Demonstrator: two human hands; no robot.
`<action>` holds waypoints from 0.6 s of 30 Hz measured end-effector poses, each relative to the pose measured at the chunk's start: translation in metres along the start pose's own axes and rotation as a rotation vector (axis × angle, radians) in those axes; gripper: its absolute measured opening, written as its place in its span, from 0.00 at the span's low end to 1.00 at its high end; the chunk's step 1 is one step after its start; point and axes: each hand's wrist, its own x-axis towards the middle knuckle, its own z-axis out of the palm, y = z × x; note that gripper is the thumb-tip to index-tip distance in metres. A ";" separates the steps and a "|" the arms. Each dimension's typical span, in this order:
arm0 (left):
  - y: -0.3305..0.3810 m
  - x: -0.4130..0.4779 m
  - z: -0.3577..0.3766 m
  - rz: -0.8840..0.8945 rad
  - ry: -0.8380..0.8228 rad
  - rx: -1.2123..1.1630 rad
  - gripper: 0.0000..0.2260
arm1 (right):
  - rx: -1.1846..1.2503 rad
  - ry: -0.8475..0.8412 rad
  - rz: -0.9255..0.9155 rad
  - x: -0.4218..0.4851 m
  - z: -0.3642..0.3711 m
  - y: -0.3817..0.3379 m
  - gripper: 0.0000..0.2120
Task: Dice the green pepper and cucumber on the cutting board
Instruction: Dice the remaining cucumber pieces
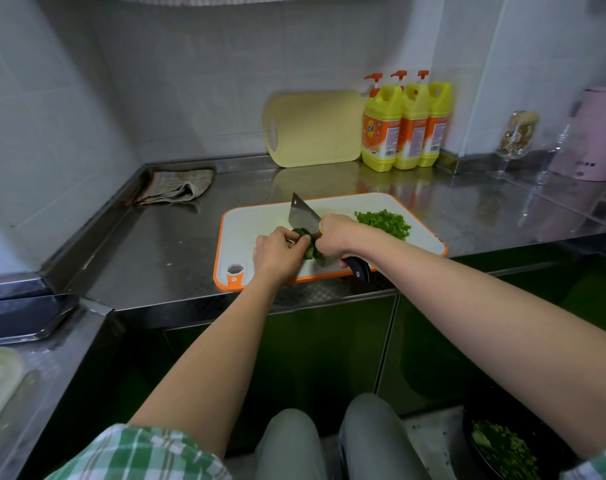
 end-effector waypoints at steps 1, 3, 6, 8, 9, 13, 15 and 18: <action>0.002 -0.001 0.000 -0.006 -0.002 0.033 0.16 | 0.021 0.010 0.004 0.002 0.001 0.001 0.10; 0.006 -0.003 0.000 -0.025 -0.006 0.098 0.19 | 0.055 0.023 0.006 0.005 0.004 0.002 0.12; 0.008 -0.006 -0.007 -0.061 0.021 0.231 0.17 | 0.049 0.043 0.021 0.006 0.007 0.004 0.12; 0.004 -0.008 -0.016 -0.079 0.061 0.290 0.15 | 0.041 0.057 0.030 0.004 0.007 0.004 0.10; 0.002 -0.010 -0.020 -0.094 0.069 0.288 0.14 | 0.041 0.061 0.029 0.004 0.007 0.004 0.09; -0.006 -0.009 -0.028 -0.145 0.030 0.175 0.14 | 0.103 0.132 -0.009 0.005 0.010 0.012 0.04; -0.005 -0.008 -0.028 -0.124 0.005 0.142 0.13 | 0.148 0.195 -0.032 0.006 0.011 0.017 0.10; -0.003 -0.009 -0.025 -0.123 -0.006 0.080 0.12 | 0.194 0.199 -0.061 0.002 0.009 0.019 0.12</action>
